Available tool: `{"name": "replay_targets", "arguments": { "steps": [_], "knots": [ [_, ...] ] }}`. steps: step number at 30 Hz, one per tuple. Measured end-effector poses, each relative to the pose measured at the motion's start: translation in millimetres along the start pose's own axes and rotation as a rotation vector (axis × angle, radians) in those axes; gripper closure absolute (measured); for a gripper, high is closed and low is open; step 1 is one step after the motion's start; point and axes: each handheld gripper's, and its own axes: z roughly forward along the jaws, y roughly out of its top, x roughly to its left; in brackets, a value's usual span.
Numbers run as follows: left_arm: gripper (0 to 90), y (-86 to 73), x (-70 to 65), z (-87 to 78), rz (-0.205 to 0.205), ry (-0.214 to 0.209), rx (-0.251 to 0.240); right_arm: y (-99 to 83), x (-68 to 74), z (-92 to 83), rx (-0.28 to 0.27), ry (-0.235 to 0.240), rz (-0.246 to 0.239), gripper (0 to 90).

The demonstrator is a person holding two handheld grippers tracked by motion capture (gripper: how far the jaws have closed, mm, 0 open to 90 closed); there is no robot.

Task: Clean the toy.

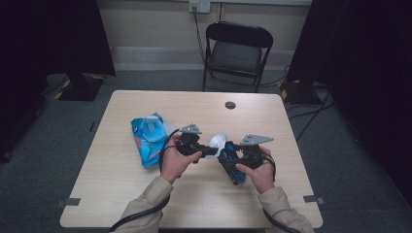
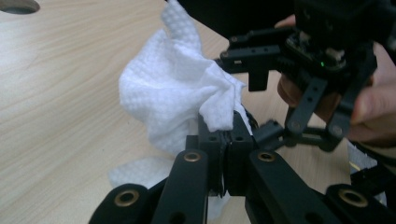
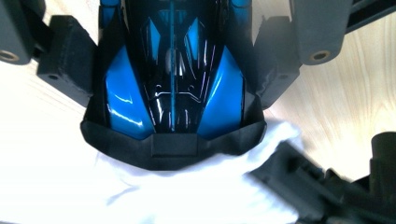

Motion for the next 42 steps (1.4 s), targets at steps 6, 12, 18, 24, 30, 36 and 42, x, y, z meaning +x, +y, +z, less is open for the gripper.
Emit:
{"name": "replay_targets", "arguments": {
  "steps": [6, 12, 18, 24, 30, 36, 42],
  "knots": [
    [88.3, -3.2, 0.1, -4.1, 0.000, -0.009, 0.003, 1.3, 0.0, 0.0, 0.005, 0.002, 0.004, 25.6],
    [88.4, -2.2, 0.4, -15.0, 0.009, -0.001, 0.021, 5.6, 1.3, -2.1, -0.019, 0.011, 0.005, 25.6],
    [88.4, 5.4, 4.6, -28.7, -0.002, 0.019, -0.041, 11.2, 3.4, -9.4, -0.050, 0.022, 0.008, 25.6],
    [88.4, 34.1, 3.2, -38.4, 0.002, 0.038, -0.093, 9.8, 9.8, -6.4, -0.037, 0.040, -0.007, 25.6],
    [88.3, 40.2, 4.9, -27.9, -0.010, 0.041, -0.077, 11.8, 18.6, -3.5, -0.033, 0.061, -0.021, 25.6],
    [88.3, 36.9, -1.3, -8.6, -0.014, -0.005, -0.055, 12.5, 21.9, -1.2, -0.029, 0.066, -0.030, 25.6],
    [88.3, 34.7, -0.3, -7.1, -0.031, -0.016, -0.048, 9.9, 18.0, -2.4, -0.029, 0.056, -0.019, 25.6]
  ]
}}
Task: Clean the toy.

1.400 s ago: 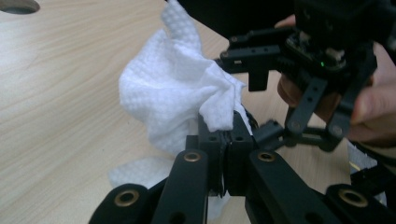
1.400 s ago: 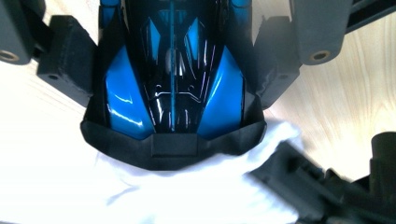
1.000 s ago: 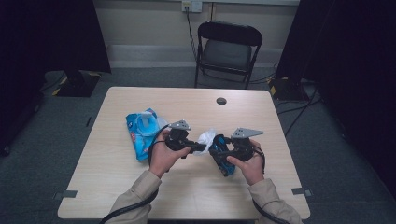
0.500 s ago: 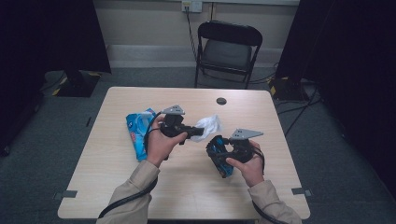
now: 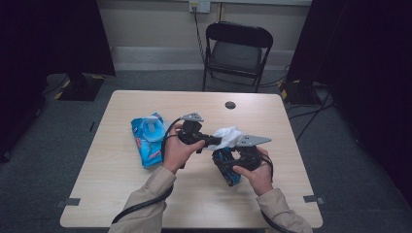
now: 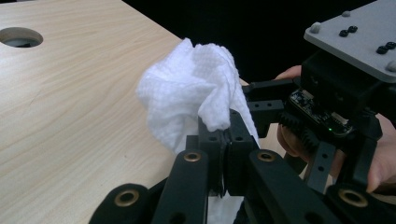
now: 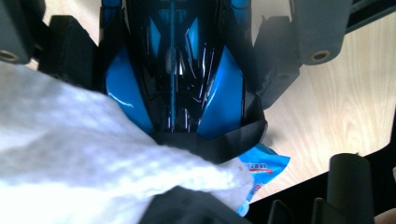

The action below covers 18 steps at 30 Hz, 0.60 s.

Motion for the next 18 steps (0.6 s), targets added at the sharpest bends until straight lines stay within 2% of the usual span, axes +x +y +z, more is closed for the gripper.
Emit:
{"name": "replay_targets", "arguments": {
  "steps": [8, 15, 18],
  "knots": [
    [88.3, -10.9, 3.6, -2.9, -0.011, -0.015, 0.027, -0.5, -5.7, -3.7, -0.014, -0.016, 0.015, 25.6],
    [88.3, -18.6, 6.0, -4.1, -0.023, -0.027, 0.036, -1.0, -6.9, -3.2, -0.005, -0.023, 0.013, 25.6],
    [88.3, -21.3, 6.7, -5.6, -0.014, -0.024, 0.055, -0.8, -8.5, -4.8, -0.011, -0.031, 0.018, 25.6]
  ]
}}
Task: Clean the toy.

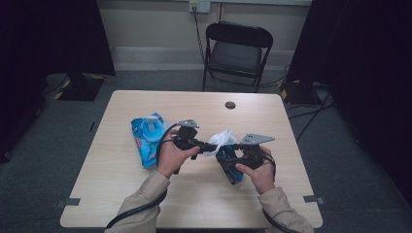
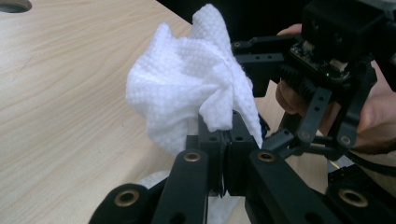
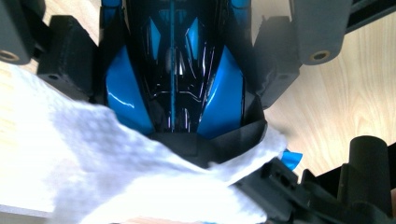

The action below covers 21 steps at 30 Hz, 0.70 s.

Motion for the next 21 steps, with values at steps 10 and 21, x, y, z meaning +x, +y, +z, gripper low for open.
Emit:
{"name": "replay_targets", "arguments": {
  "steps": [10, 21],
  "knots": [
    [88.3, -9.3, 2.5, 1.2, 0.011, 0.010, 0.068, 0.0, -0.6, 0.1, -0.003, -0.002, 0.003, 25.6],
    [88.3, -11.4, 10.6, -6.2, -0.016, 0.053, -0.002, 0.3, -0.2, -0.7, -0.004, 0.003, 0.005, 25.6]
  ]
}}
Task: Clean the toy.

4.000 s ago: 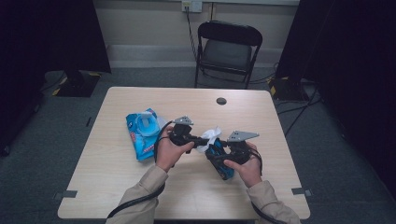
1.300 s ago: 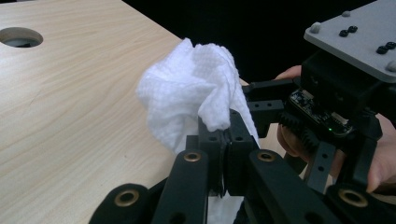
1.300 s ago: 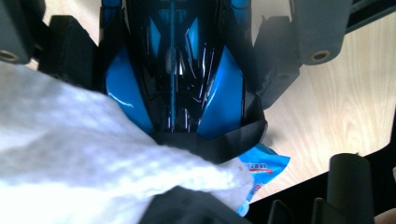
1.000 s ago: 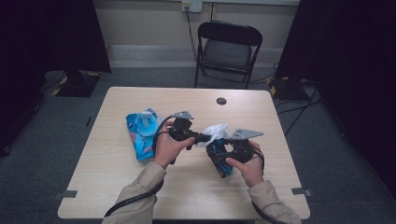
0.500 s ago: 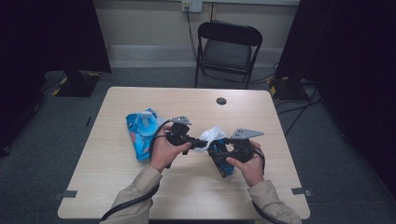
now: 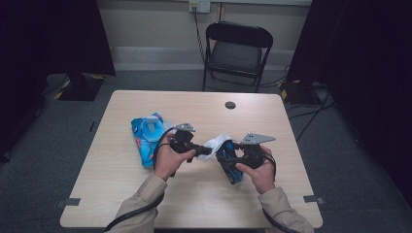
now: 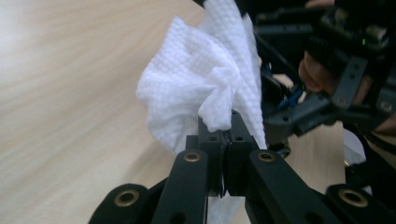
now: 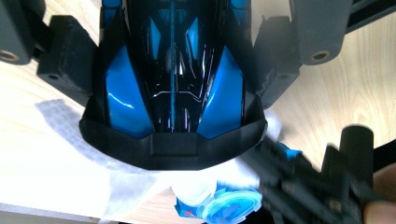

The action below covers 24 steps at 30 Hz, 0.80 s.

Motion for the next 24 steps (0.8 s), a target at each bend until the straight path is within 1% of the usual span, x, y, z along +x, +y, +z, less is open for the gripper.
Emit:
{"name": "replay_targets", "arguments": {
  "steps": [1, 2, 4, 5, 6, 7, 9, 10, 12, 14, 15, 18, 19, 22, 24],
  "knots": [
    [88.3, 5.3, 1.1, -4.6, 0.000, 0.017, -0.028, -0.1, 0.4, 0.5, 0.001, 0.003, -0.003, 25.6],
    [88.3, 5.3, 1.1, -4.6, 0.000, 0.017, -0.028, -0.1, 0.4, 0.5, 0.001, 0.003, -0.003, 25.6],
    [88.3, 11.1, 1.7, -7.5, -0.002, 0.024, -0.050, -0.2, 1.6, 1.5, 0.004, 0.007, -0.006, 25.6],
    [88.3, 17.1, 1.6, -9.3, -0.002, 0.032, -0.070, -0.7, 3.3, 3.2, 0.009, 0.011, -0.009, 25.6],
    [88.3, 17.1, 1.6, -9.3, -0.002, 0.032, -0.070, -0.7, 3.3, 3.2, 0.009, 0.011, -0.009, 25.6],
    [88.3, 22.5, 0.1, -10.1, -0.002, 0.033, -0.092, -0.8, 4.8, 4.8, 0.013, 0.017, -0.014, 25.6],
    [88.3, 25.0, -1.0, -10.1, 0.001, 0.035, -0.098, -0.7, 5.4, 5.1, 0.015, 0.017, -0.014, 25.6],
    [88.3, 28.4, -3.7, -8.1, 0.001, 0.023, -0.106, -0.6, 6.4, 5.6, 0.014, 0.022, -0.015, 25.6],
    [88.3, 29.2, -4.9, -6.2, 0.004, 0.018, -0.101, -0.5, 7.3, 6.1, 0.014, 0.026, -0.019, 25.6],
    [88.3, 28.7, -7.3, -0.8, 0.000, -0.010, -0.084, -0.5, 7.5, 6.3, 0.013, 0.026, -0.017, 25.6],
    [88.3, 25.9, -8.9, 4.6, 0.003, -0.014, -0.064, 0.0, 7.7, 5.9, 0.012, 0.025, -0.020, 25.6],
    [88.3, 22.5, -8.5, 8.8, -0.001, -0.021, -0.055, 0.5, 7.3, 4.8, 0.008, 0.023, -0.020, 25.6],
    [88.3, 19.3, -7.8, 11.8, -0.005, -0.029, -0.042, 0.8, 6.8, 3.5, 0.005, 0.019, -0.018, 25.6],
    [88.3, 17.2, -8.3, 13.1, -0.001, -0.030, -0.045, 0.8, 6.2, 2.8, 0.008, 0.018, -0.020, 25.6],
    [88.3, 16.6, -8.3, 13.0, 0.007, -0.030, -0.038, 0.0, 5.8, 3.5, 0.013, 0.017, -0.017, 25.6]
  ]
}}
